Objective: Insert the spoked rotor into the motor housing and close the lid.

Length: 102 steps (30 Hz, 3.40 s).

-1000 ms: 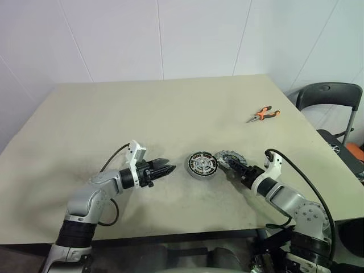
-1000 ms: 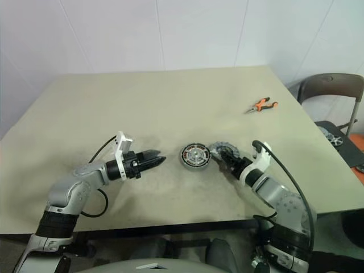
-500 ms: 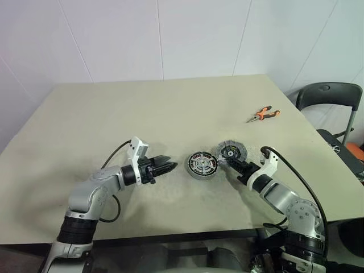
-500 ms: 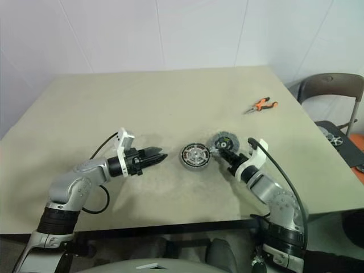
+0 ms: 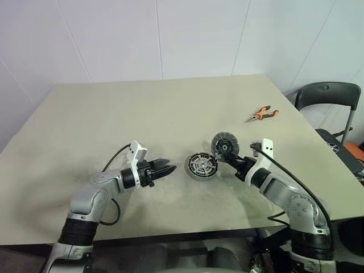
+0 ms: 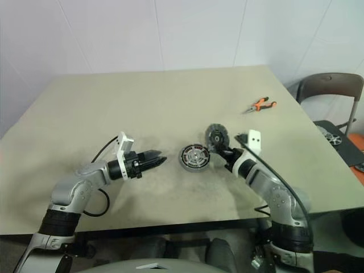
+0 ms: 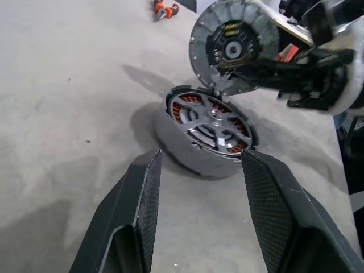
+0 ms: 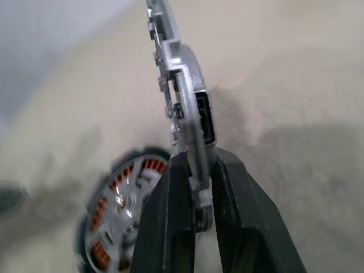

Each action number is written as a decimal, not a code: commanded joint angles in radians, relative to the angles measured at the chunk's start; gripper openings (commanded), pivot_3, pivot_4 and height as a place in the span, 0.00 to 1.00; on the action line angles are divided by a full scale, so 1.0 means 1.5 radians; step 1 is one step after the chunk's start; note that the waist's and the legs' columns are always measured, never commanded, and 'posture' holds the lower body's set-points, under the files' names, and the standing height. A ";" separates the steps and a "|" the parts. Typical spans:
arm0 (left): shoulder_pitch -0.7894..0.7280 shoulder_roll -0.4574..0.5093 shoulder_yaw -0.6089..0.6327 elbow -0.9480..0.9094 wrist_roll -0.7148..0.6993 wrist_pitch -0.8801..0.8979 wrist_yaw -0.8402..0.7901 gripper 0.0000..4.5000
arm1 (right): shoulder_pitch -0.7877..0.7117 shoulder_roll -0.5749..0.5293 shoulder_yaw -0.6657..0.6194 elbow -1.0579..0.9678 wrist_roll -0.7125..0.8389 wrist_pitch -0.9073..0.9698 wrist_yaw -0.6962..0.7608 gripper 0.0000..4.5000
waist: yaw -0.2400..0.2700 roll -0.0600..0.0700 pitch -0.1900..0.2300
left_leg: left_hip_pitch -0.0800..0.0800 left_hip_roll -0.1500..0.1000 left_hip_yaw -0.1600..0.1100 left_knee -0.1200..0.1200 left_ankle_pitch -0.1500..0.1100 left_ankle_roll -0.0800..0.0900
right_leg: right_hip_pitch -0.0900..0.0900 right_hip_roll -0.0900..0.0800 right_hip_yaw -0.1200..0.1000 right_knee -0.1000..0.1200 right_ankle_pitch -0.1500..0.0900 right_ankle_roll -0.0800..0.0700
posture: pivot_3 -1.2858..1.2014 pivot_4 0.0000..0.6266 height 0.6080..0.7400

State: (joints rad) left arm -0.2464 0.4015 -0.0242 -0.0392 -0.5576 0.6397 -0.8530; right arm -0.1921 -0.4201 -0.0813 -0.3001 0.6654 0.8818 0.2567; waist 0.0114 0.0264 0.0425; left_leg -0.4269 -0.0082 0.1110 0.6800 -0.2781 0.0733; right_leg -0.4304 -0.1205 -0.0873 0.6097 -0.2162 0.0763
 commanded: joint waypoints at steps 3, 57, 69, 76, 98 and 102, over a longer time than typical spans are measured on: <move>-0.010 0.002 0.003 -0.004 0.003 -0.019 -0.013 0.52 | -0.021 -0.113 0.179 -0.032 -0.178 -0.132 0.123 0.10 | 0.001 0.000 0.000 | 0.000 0.001 0.000 0.000 0.000 0.000 | 0.000 0.001 0.000 0.000 -0.001 0.001 | 0.52 0.00 1.00; 0.022 0.000 0.011 0.044 0.029 -0.086 -0.031 0.52 | 0.026 -0.214 0.231 0.020 -0.473 -0.384 0.422 1.00 | 0.017 -0.005 0.001 | 0.003 -0.001 -0.001 0.003 -0.001 0.001 | 0.002 -0.002 -0.001 0.001 -0.001 0.001 | 0.52 0.00 1.00; 0.035 0.002 0.011 0.019 0.022 -0.072 -0.023 0.52 | 0.017 -0.140 0.185 0.018 -0.428 -0.297 0.375 0.96 | 0.017 -0.005 0.001 | 0.005 0.001 -0.001 0.003 0.000 0.000 | 0.002 -0.001 -0.001 0.002 0.000 0.001 | 0.52 0.00 1.00; 0.035 0.003 0.012 0.015 0.023 -0.063 -0.018 0.52 | 0.007 -0.089 0.147 0.045 -0.388 -0.204 0.327 0.65 | 0.019 -0.005 0.001 | 0.004 0.001 -0.001 0.003 0.000 -0.001 | 0.002 -0.002 -0.001 0.002 0.000 0.001 | 0.52 0.00 1.00; 0.036 0.008 0.013 0.019 0.027 -0.054 -0.011 0.52 | 0.007 -0.053 0.083 0.072 -0.298 -0.144 0.267 0.18 | 0.019 -0.004 0.001 | 0.003 0.001 0.000 0.002 0.000 -0.001 | 0.001 -0.002 -0.001 0.001 0.000 0.000 | 0.52 0.00 1.00; 0.038 0.005 0.012 0.042 0.034 -0.069 -0.015 0.52 | 0.005 -0.046 0.082 0.079 -0.299 -0.144 0.254 0.18 | 0.019 -0.004 0.001 | 0.003 0.001 0.000 0.003 0.000 -0.001 | 0.001 -0.002 -0.001 0.001 0.000 0.000 | 0.52 0.00 1.00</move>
State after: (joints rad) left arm -0.1887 0.4093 -0.0195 0.0219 -0.5094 0.5593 -0.8691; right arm -0.1726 -0.4860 0.0662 -0.2140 0.2396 0.6590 0.6935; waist 0.0393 0.0204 0.0437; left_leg -0.4218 -0.0072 0.1106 0.6837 -0.2779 0.0722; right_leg -0.4285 -0.1238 -0.0888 0.6118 -0.2162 0.0769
